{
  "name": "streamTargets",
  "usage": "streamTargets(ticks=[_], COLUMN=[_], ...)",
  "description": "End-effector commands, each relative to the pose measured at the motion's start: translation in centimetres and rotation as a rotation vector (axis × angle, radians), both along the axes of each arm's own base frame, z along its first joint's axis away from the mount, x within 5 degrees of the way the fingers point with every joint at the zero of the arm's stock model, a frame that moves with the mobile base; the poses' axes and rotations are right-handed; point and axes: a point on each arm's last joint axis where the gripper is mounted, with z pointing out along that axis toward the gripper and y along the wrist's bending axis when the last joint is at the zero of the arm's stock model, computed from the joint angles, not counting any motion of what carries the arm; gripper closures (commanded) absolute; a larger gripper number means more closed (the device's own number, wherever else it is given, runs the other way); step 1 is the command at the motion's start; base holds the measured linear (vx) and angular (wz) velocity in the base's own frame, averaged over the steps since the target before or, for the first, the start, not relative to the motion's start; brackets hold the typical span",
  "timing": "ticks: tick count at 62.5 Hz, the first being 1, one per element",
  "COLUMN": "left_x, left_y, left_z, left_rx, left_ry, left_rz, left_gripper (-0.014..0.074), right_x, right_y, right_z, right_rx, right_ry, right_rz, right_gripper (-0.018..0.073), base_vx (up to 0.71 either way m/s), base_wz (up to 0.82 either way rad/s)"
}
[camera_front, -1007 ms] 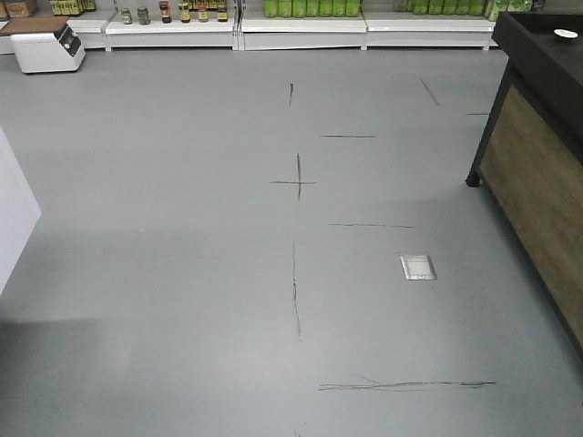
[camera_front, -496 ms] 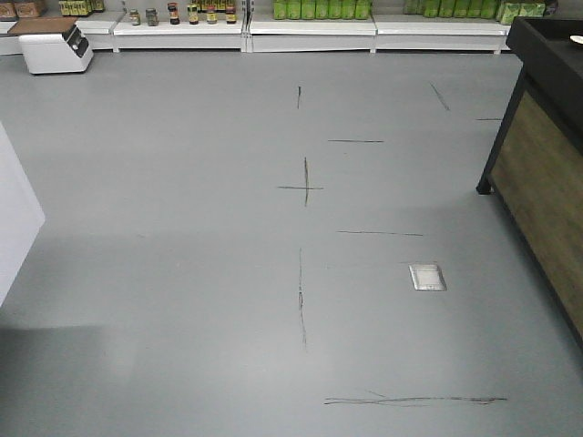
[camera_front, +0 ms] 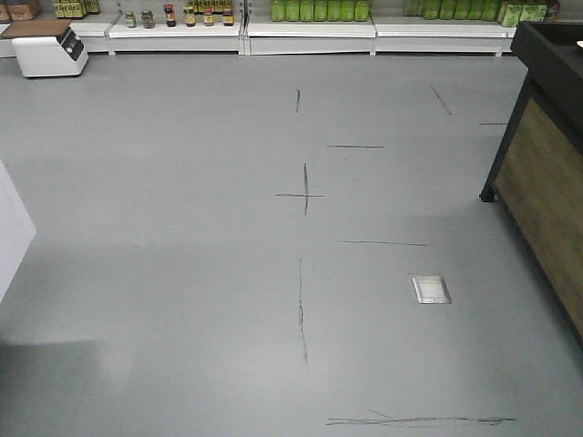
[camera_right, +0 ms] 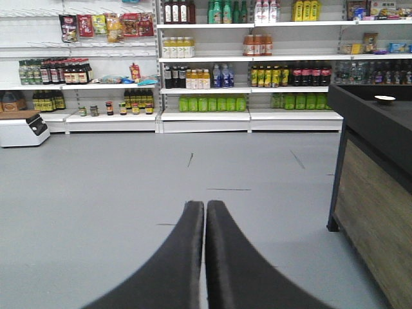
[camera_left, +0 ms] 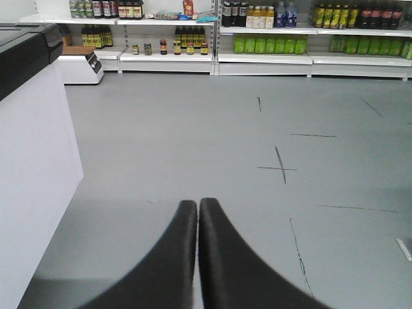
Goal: Pick three apples into basket with both arms
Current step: 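Drive the base forward toward the black fruit tables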
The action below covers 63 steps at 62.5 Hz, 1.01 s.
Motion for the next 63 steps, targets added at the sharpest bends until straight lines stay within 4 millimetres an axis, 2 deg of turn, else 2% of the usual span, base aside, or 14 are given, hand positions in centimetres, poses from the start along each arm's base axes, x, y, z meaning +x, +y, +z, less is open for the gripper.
streamTargets(ticks=[1, 63], left_x=[0.08, 0.08], left_y=[0.01, 0.01], left_z=[-0.07, -0.07], left_rx=[-0.002, -0.002], left_ry=[-0.059, -0.059], left_rz=[0.001, 0.001], left_gripper=[0.0603, 0.0603], right_x=[-0.04, -0.04], right_y=[-0.02, -0.02], right_z=[0.26, 0.26], right_rx=[-0.01, -0.01], right_ry=[-0.068, -0.068], right_rz=[-0.005, -0.005], right_gripper=[0.0561, 0.0561], base_vx=[0.12, 0.17], base_wz=[0.12, 0.06])
